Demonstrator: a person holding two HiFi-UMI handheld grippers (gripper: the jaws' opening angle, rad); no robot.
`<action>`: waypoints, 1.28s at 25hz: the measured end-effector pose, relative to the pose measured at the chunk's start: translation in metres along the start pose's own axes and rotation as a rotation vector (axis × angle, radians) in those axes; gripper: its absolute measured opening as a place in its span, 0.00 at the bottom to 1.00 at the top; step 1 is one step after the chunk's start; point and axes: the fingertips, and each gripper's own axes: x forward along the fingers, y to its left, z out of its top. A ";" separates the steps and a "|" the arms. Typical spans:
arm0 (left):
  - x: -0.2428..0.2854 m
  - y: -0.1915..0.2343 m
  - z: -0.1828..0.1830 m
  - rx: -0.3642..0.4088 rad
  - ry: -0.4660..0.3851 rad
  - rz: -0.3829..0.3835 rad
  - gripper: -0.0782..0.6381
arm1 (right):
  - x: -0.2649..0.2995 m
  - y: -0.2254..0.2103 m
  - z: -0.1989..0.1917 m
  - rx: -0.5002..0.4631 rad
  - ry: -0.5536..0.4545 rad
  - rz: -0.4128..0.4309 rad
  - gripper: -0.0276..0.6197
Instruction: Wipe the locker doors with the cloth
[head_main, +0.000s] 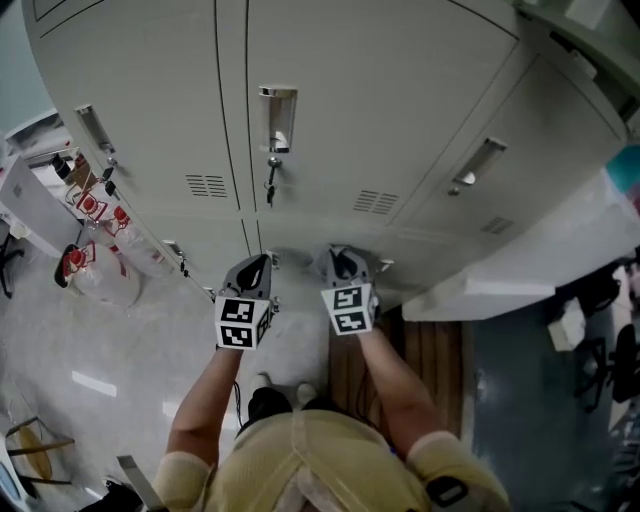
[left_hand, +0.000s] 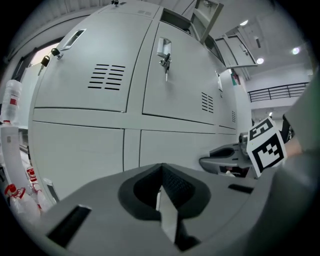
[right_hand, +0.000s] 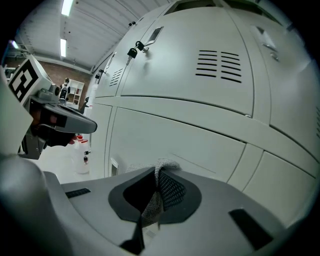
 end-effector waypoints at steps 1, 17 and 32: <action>0.004 -0.004 0.001 0.003 -0.005 -0.010 0.11 | -0.002 -0.005 -0.003 0.003 0.003 -0.011 0.05; 0.043 -0.066 0.012 0.043 -0.003 -0.134 0.11 | -0.035 -0.069 -0.041 0.067 0.067 -0.140 0.05; 0.027 -0.045 0.001 -0.006 -0.010 -0.077 0.11 | -0.046 -0.033 -0.023 0.057 0.018 -0.044 0.05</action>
